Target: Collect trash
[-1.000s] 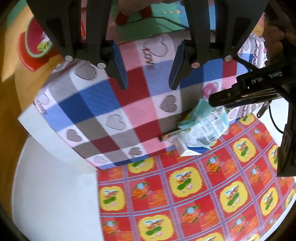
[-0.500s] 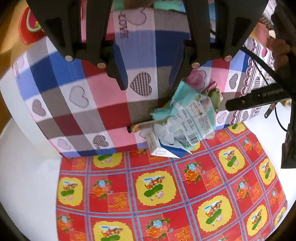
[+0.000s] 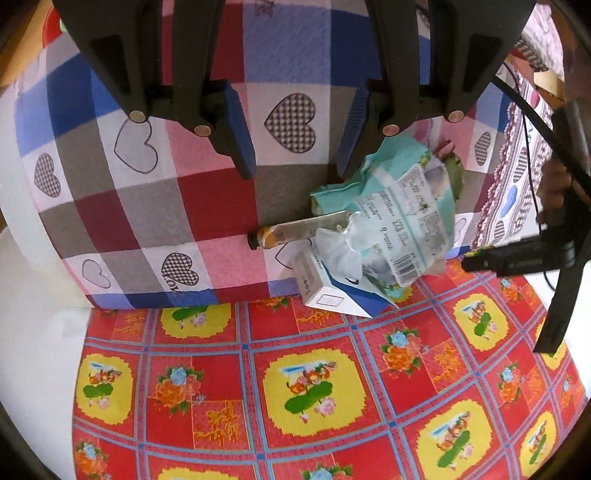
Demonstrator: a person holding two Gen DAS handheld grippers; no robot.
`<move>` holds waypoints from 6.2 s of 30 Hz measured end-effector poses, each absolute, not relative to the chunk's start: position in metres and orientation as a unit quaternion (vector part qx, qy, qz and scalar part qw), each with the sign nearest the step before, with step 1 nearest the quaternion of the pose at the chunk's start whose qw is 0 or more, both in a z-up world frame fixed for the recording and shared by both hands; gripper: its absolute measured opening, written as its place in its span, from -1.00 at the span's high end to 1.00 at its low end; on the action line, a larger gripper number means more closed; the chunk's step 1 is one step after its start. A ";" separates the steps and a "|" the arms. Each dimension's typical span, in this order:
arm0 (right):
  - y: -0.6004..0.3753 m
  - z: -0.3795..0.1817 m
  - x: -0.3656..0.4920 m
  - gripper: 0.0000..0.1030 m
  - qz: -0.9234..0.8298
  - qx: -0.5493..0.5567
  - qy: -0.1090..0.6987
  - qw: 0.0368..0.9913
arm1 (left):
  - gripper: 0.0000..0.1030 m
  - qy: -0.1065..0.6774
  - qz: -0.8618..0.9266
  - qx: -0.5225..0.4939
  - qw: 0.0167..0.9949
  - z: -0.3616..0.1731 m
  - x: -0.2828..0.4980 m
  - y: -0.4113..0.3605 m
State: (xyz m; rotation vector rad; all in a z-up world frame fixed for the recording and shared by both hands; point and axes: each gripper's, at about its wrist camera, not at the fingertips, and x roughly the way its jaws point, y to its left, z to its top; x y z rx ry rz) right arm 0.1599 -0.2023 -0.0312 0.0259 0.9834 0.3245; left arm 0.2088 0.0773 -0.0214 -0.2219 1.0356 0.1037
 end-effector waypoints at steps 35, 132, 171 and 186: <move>-0.218 -0.077 0.239 0.08 0.189 -0.020 0.510 0.839 | 0.25 0.536 0.076 -0.084 0.836 -0.120 0.297 0.084; 0.012 -0.070 0.133 0.62 0.441 -0.031 0.525 0.727 | 0.14 0.508 0.130 -0.244 0.816 -0.102 0.021 0.157; -0.025 -0.050 0.091 0.62 0.394 -0.021 0.513 0.762 | 0.34 0.479 0.102 -0.220 0.844 -0.052 -0.008 0.144; -0.117 -0.032 0.050 0.62 0.292 0.037 0.495 0.817 | 0.34 0.485 -0.010 -0.162 0.860 -0.034 0.017 0.077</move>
